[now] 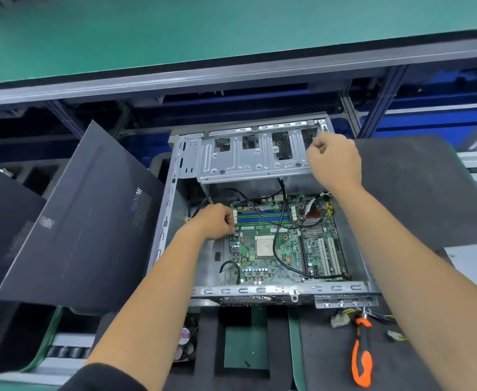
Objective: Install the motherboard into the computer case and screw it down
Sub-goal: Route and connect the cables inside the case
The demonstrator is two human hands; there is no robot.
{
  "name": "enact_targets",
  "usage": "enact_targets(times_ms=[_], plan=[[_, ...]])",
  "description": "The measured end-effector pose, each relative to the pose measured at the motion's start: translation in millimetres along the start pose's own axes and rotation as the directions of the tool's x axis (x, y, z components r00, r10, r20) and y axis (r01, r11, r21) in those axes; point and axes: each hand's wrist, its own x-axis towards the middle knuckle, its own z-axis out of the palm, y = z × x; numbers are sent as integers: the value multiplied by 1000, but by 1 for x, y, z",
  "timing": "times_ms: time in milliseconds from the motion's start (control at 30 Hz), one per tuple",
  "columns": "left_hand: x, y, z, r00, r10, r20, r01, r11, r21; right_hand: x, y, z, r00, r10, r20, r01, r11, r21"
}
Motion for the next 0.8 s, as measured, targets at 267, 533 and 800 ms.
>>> enact_targets(times_ms=[267, 533, 800], plan=[[9, -3, -2, 951, -30, -308, -10, 992, -127, -1, 0, 0, 1000, 1, 2, -1, 1000, 10], [19, 4, 11, 992, 51, -112, -34, 988, 152, 0, 0, 0, 1000, -2, 3, 2, 1000, 5], [23, 11, 10, 994, 45, -105, -22, 977, 211, 1, -1, 0, 1000, 4, -3, -4, 1000, 5]])
